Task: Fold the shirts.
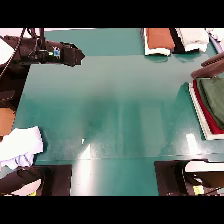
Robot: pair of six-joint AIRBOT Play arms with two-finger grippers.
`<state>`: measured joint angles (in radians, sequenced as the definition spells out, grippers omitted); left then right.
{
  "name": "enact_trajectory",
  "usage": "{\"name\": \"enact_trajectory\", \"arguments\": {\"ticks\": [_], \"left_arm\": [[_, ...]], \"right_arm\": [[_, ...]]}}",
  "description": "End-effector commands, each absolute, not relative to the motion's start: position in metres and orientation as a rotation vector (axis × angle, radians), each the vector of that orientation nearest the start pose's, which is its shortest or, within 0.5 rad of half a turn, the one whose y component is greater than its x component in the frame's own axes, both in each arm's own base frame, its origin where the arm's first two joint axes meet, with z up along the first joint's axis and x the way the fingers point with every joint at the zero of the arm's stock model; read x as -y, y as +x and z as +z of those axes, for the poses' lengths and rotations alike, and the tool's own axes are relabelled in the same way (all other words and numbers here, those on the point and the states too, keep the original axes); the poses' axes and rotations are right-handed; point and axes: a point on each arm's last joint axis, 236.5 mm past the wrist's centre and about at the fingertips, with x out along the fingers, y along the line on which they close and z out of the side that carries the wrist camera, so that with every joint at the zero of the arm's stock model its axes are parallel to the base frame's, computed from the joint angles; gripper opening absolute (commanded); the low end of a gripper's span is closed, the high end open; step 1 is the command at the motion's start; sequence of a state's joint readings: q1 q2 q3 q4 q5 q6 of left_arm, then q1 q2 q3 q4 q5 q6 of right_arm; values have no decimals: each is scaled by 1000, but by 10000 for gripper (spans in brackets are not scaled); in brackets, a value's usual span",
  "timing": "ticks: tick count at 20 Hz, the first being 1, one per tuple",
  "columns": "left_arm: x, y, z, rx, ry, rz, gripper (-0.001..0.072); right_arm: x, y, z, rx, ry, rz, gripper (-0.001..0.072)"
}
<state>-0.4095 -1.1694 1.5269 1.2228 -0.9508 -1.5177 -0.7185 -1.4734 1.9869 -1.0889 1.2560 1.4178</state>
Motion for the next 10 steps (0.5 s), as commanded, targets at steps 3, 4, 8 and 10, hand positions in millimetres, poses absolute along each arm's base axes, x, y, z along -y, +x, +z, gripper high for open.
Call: {"name": "enact_trajectory", "arguments": {"ticks": [3,4,8,10], "left_arm": [[244,395,249,-629,-106,-627,23],[244,395,249,-629,-106,-627,23],[243,394,248,-634,-97,-631,23],[243,394,248,-633,-96,-631,23]], "right_arm": [[250,380,226,-762,323,-392,15],[252,364,212,-812,317,-425,15],[256,286,153,-999,375,-542,15],[261,245,129,-1050,425,-617,16]]}}
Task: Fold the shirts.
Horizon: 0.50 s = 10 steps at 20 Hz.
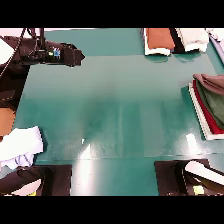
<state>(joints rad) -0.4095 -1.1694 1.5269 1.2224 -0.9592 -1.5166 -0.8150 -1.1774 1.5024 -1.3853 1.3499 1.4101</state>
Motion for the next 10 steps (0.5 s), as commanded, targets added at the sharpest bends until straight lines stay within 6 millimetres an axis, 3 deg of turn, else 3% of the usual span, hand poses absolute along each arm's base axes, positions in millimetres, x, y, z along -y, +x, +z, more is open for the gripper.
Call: {"name": "enact_trajectory", "arguments": {"ticks": [1,2,3,4,5,6,7,10], "left_arm": [[243,394,248,-633,-96,-631,23],[243,394,248,-634,-97,-630,23],[243,394,248,-633,-97,-631,23],[243,394,248,-634,-97,-631,24],[243,394,248,-633,-97,-631,23],[243,394,248,-633,-97,-631,23],[243,394,248,-633,-98,-631,23],[243,394,248,-633,-98,-630,23]], "right_arm": [[263,229,120,-1068,450,-649,20],[265,213,112,-1075,481,-679,133],[269,200,105,-1076,509,-711,409],[271,192,100,-1075,529,-733,593],[272,185,96,-1077,546,-748,643],[271,184,96,-1070,556,-748,643],[269,194,102,-1029,568,-724,643],[239,269,151,-798,614,-518,634]]}}
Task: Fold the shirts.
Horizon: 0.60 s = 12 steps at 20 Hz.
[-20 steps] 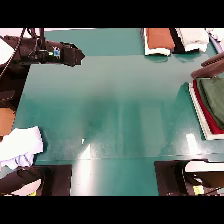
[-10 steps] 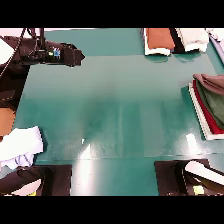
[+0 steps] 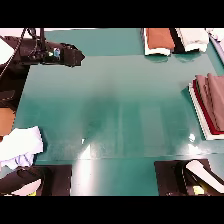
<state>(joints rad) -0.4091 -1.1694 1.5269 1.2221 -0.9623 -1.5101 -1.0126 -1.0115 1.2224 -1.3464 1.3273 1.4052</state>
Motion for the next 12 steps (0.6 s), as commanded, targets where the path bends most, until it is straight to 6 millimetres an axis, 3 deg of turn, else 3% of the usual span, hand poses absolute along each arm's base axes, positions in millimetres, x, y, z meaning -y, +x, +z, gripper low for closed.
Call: {"name": "enact_trajectory", "arguments": {"ticks": [1,3,5,9,10,12], "left_arm": [[243,395,249,-629,-99,-630,24],[242,395,248,-629,-94,-627,24],[243,395,248,-629,-96,-627,24],[243,396,250,-620,-99,-626,24],[243,396,250,-620,-99,-626,24],[243,396,250,-620,-99,-626,24]], "right_arm": [[216,299,175,-731,610,-413,629],[155,346,217,-657,558,-202,629],[86,375,247,-630,455,-19,629],[-37,399,287,-547,330,276,618],[-62,399,291,-537,314,334,529],[-106,393,296,-531,287,437,251]]}}
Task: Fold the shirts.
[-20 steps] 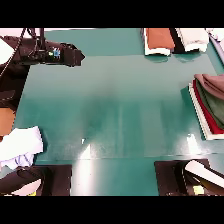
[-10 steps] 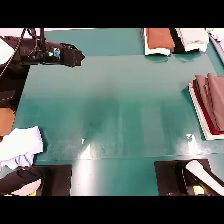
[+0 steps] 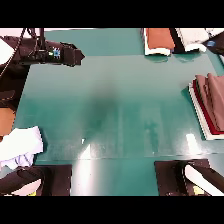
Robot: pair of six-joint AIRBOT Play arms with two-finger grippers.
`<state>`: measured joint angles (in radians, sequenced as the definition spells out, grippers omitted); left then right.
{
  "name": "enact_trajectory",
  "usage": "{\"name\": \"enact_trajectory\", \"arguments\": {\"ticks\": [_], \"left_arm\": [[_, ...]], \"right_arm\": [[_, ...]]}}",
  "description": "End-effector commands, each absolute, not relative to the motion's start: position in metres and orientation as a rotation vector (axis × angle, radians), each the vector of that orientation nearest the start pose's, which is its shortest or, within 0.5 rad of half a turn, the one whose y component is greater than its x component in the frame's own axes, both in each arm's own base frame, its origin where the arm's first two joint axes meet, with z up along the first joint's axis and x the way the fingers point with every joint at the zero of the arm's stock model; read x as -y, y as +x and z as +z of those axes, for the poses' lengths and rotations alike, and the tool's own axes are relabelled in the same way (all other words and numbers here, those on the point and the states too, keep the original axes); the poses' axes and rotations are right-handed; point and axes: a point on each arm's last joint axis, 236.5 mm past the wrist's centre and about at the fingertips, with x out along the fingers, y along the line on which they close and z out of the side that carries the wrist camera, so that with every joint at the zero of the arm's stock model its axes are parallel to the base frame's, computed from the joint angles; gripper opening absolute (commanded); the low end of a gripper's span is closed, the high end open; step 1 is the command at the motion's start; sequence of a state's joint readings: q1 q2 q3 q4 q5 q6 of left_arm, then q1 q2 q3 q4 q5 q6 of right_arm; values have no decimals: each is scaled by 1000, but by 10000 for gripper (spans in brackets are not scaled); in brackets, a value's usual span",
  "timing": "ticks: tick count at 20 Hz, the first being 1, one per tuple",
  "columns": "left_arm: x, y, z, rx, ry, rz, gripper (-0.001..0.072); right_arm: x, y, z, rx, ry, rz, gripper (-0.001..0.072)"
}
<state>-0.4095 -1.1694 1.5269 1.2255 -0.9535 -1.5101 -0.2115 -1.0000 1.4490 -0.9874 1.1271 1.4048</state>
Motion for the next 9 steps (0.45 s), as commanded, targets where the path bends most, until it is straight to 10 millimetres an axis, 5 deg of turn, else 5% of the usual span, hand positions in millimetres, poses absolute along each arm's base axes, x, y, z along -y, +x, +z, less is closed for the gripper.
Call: {"name": "enact_trajectory", "arguments": {"ticks": [1,4,9], "left_arm": [[243,396,250,-620,-99,-626,24],[243,396,250,-620,-99,-626,23],[243,396,250,-620,-99,-626,24]], "right_arm": [[-123,389,297,-529,278,477,68],[-148,380,297,-539,261,541,15],[-152,376,294,-560,257,557,16]]}}
